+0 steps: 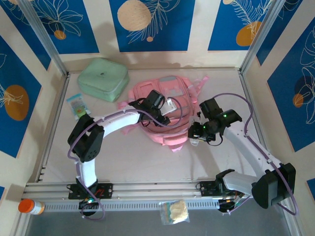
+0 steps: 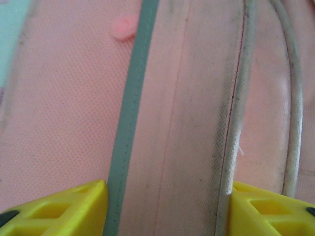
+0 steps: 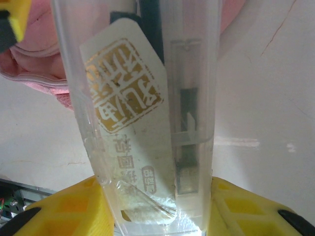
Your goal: Pack the student bag
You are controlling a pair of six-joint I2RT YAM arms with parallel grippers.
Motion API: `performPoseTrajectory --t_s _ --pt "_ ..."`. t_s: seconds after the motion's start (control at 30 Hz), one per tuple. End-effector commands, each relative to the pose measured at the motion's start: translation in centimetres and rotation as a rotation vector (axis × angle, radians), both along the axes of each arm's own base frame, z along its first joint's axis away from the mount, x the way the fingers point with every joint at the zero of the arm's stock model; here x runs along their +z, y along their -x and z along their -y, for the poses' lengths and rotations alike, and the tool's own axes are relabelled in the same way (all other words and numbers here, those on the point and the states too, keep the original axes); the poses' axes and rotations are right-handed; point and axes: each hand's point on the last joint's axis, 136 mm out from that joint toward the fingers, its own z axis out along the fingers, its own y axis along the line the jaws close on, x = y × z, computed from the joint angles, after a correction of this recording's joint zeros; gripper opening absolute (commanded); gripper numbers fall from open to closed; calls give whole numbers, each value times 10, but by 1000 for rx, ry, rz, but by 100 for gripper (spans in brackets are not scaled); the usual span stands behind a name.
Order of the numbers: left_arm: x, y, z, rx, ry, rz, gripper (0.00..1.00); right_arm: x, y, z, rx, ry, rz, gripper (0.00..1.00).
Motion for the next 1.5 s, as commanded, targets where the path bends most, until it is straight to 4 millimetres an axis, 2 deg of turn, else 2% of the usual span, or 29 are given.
performPoseTrajectory --t_s 0.0,0.1,0.17,0.3,0.43,0.47,0.53,0.6,0.67,0.83,0.97,1.17,1.33,1.47 --pt "35 -23 -10 49 65 57 54 0 2 -6 24 -34 -12 38" --pt "34 -29 -20 75 59 41 49 1 1 -7 33 -41 -4 38" --pt "26 -31 -24 90 27 22 39 2 -1 -8 38 -41 0 38" --pt "9 -13 -13 26 49 -29 38 7 -7 -9 46 -36 10 38" --pt "-4 -9 -8 17 11 8 35 10 -11 -11 42 -48 18 38" --pt "-5 -12 -8 26 0 24 32 11 -11 -14 45 -58 18 38" --pt "-3 -22 -10 64 -10 58 19 12 -12 -14 48 -61 20 38" --pt "5 -26 -10 95 7 72 7 13 -13 -13 51 -54 26 37" --pt "15 -24 -7 105 47 66 0 14 -14 -14 49 -62 25 37" --pt "43 -21 -6 253 168 12 0 17 -18 -16 50 -70 29 37" --pt "68 6 21 325 312 -61 0 18 -28 -15 30 -64 33 38" --pt "98 32 61 464 456 -149 0 19 -50 -13 3 -53 52 37" --pt "107 31 77 541 550 -243 0 10 -66 4 -69 -21 46 37" --pt "116 41 92 518 616 -299 0 5 -73 10 -115 -9 49 39"
